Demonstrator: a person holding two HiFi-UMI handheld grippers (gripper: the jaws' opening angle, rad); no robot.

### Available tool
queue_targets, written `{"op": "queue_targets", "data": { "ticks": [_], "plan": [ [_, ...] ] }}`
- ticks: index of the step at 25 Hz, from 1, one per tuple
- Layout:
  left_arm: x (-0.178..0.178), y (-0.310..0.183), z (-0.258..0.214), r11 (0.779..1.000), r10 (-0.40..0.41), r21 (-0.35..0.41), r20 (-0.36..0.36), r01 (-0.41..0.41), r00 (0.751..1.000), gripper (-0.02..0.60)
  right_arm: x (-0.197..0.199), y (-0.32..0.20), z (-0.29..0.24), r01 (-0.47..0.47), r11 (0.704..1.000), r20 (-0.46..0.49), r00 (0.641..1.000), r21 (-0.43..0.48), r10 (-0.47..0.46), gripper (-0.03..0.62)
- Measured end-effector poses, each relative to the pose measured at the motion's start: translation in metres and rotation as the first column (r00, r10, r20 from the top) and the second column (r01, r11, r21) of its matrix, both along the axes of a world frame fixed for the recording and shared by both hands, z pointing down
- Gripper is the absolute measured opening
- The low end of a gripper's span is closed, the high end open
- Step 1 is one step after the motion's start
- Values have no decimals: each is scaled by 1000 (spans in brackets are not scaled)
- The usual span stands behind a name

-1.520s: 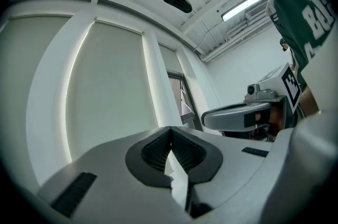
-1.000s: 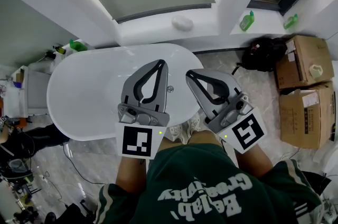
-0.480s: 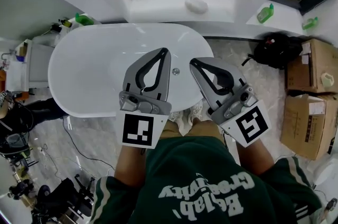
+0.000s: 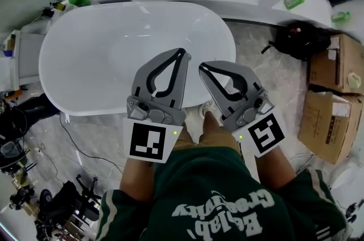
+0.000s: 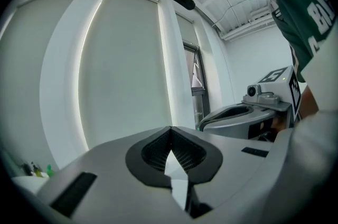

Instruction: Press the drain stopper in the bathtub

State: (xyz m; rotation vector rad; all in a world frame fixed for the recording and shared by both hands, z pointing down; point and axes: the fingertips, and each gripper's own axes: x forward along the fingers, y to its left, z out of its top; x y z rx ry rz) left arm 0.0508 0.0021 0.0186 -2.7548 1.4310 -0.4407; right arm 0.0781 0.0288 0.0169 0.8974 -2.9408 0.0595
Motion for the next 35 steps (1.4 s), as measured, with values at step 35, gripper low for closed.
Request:
{"op": "queue_targets", "data": {
  "ticks": [35],
  "plan": [
    [-119,-16,234,998,-43,-42,-74,40,996,6,-112,-26,274,5,978,-236,970,-209,-55,15]
  ]
}}
